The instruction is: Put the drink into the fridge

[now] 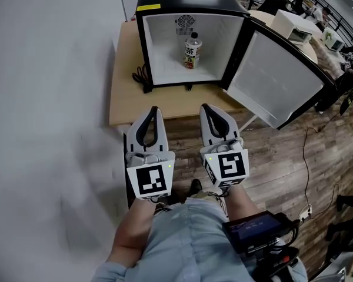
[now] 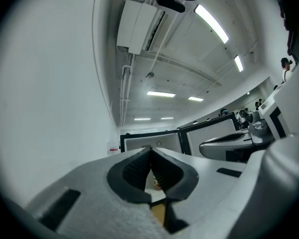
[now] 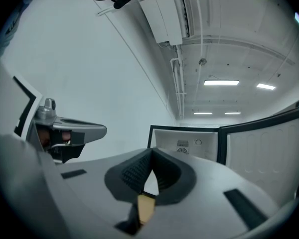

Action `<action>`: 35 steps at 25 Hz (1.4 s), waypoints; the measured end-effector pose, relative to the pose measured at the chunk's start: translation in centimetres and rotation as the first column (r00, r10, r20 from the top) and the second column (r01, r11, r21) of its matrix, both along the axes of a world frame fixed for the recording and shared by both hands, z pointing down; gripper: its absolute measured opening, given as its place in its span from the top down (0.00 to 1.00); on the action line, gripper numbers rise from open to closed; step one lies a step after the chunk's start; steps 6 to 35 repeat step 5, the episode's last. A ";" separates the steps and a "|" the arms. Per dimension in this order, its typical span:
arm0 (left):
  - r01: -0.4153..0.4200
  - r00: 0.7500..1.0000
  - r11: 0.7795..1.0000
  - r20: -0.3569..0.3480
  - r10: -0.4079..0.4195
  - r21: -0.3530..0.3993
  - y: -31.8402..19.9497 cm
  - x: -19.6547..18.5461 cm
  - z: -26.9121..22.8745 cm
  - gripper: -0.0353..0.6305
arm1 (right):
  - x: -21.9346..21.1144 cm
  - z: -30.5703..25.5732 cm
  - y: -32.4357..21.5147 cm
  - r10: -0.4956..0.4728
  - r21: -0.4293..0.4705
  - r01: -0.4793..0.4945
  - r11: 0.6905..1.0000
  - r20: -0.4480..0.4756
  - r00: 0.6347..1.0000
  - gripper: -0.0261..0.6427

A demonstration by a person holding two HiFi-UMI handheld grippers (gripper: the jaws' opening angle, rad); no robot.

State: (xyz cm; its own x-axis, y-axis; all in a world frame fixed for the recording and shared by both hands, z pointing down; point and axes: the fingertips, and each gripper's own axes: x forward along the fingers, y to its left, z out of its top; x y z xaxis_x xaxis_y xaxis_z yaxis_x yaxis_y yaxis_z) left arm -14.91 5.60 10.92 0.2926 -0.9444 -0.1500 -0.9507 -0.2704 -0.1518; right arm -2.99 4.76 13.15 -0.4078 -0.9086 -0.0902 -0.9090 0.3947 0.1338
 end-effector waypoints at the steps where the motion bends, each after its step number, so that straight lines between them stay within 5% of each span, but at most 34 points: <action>1: -0.003 1.000 1.000 0.001 0.003 0.001 0.0 0.1 0.0 0.93 | 0.1 -0.1 0.0 0.002 0.001 -0.002 1.000 0.000 1.000 0.95; 35: -0.011 1.000 1.000 0.002 0.011 0.006 -0.1 0.4 -0.3 0.93 | 0.4 -0.4 0.0 0.009 0.006 -0.009 1.000 0.001 1.000 0.95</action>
